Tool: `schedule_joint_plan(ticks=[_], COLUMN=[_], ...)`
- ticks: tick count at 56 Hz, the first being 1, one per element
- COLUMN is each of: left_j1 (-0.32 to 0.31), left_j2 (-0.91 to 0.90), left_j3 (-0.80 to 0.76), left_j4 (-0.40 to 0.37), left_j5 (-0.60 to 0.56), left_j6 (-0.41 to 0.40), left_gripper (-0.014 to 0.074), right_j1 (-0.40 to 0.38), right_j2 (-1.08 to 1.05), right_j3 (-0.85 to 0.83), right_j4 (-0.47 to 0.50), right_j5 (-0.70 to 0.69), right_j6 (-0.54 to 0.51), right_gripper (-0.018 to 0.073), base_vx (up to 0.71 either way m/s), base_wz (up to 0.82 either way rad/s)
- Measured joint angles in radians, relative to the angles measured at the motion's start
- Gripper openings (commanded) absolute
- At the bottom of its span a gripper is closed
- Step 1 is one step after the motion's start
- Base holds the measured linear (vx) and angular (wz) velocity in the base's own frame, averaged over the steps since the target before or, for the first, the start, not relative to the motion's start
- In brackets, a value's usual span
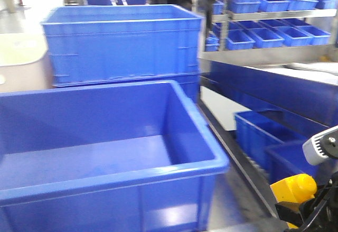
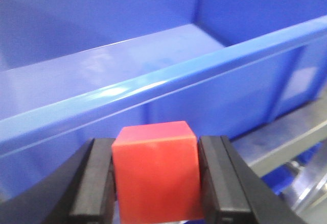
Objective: Pick red and yellow blocks into blue bin
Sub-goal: 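Drive the base to the blue bin holding both blocks, then extend the right gripper over the blue bin and open it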
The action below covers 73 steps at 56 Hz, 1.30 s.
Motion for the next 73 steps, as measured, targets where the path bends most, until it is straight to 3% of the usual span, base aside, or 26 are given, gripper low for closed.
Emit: schedule_joint_plan(ticks=[73], left_j1=[0.000], left_j2=[0.000], left_j3=[0.000], left_j4=[0.000], left_j5=[0.000], left_j6=[0.000], left_gripper=[0.0224], right_j1=[0.000], right_j2=[-0.002], right_j3=[0.000], right_j4=[0.003], right_j5=[0.013], right_j6=[0.000], right_gripper=[0.0307], base_vx=[0.00], base_wz=[0.14])
